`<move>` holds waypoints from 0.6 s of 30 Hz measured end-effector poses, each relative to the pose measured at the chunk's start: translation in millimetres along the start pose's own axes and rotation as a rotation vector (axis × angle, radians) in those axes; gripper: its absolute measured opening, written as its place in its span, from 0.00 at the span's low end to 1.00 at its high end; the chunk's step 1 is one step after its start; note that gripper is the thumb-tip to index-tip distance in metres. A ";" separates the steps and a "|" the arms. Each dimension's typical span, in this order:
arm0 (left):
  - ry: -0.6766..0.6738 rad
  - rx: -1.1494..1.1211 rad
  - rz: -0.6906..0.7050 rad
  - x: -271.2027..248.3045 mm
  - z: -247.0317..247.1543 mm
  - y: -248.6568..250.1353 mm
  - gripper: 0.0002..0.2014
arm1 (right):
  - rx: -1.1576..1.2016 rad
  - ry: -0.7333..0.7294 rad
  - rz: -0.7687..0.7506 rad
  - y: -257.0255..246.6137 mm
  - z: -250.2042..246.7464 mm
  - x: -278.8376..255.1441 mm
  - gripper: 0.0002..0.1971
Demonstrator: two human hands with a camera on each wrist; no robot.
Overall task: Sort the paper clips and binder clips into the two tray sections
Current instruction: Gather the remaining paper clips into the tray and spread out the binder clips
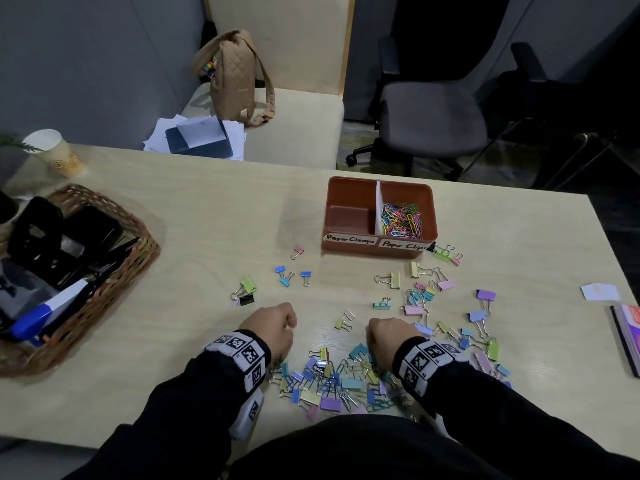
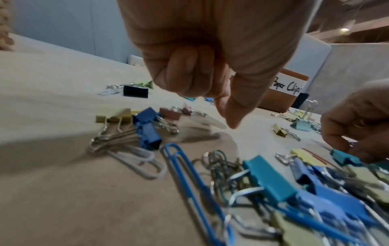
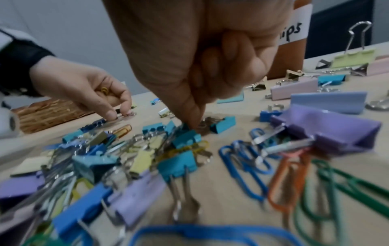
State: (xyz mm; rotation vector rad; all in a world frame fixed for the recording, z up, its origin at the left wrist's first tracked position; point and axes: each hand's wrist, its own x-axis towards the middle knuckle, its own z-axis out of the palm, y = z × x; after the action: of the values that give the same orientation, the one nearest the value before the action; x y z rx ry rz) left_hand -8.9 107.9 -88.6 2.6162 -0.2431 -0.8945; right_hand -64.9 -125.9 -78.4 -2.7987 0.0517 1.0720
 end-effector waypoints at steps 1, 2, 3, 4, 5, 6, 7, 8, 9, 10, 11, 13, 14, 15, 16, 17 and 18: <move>0.023 -0.007 -0.024 1.8 -1.3 -0.8 0.09 | 0.006 -0.016 0.001 -0.5 -1.1 1.7 0.08; 0.046 -0.003 -0.043 3.1 -2.9 -1.6 0.11 | -0.002 -0.029 -0.008 -1.1 -2.4 3.2 0.08; 0.060 0.008 -0.058 4.4 -4.3 -3.0 0.12 | -0.020 -0.043 -0.021 -2.4 -4.0 4.2 0.09; 0.067 0.019 -0.068 5.4 -5.5 -4.7 0.13 | -0.050 -0.058 -0.033 -4.3 -5.9 4.5 0.09; 0.067 0.029 -0.072 5.6 -6.8 -6.1 0.13 | -0.085 -0.071 -0.046 -6.3 -7.2 4.9 0.10; 0.063 0.035 -0.078 5.8 -7.8 -7.5 0.13 | -0.118 -0.081 -0.058 -8.2 -7.7 4.9 0.11; 0.058 0.032 -0.083 5.8 -8.5 -8.4 0.12 | -0.151 -0.087 -0.075 -9.4 -7.3 5.2 0.11; 0.056 0.021 -0.082 5.5 -9.1 -7.8 0.10 | -0.181 -0.084 -0.095 -10.3 -6.6 4.4 0.11; 0.056 0.008 -0.072 5.6 -9.3 -6.3 0.07 | -0.206 -0.075 -0.117 -10.7 -5.8 3.8 0.11; 0.059 -0.006 -0.052 5.8 -9.2 -3.1 0.05 | -0.222 -0.060 -0.137 -10.2 -5.5 3.3 0.10; 0.065 -0.019 -0.022 5.8 -9.6 1.9 0.04 | -0.224 -0.036 -0.149 -9.6 -6.2 2.4 0.10; 0.055 -0.060 0.032 5.8 -10.9 16.6 0.03 | -0.113 0.043 -0.125 -5.4 -12.5 0.5 0.10; 0.032 -0.094 0.045 5.9 -12.9 25.9 0.03 | 0.009 0.082 -0.081 -1.6 -19.0 -0.1 0.11; 0.002 -0.132 0.054 7.8 -14.8 35.4 0.05 | 0.148 0.118 -0.032 4.1 -26.9 0.8 0.12; -0.025 -0.168 0.064 10.1 -17.6 45.8 0.06 | 0.287 0.159 0.013 10.5 -36.2 2.4 0.13; -0.047 -0.194 0.078 14.3 -21.3 57.9 0.08 | 0.414 0.209 0.053 17.4 -45.9 5.6 0.13; -0.056 -0.223 0.093 18.6 -26.8 71.3 0.10 | 0.537 0.271 0.087 23.7 -56.9 9.1 0.13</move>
State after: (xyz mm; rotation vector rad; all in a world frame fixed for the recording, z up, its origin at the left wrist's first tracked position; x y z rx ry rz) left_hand 19.1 44.8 -51.4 2.3585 -0.2613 -0.9084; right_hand -22.5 -157.5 -45.5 -2.4355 0.4255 0.5711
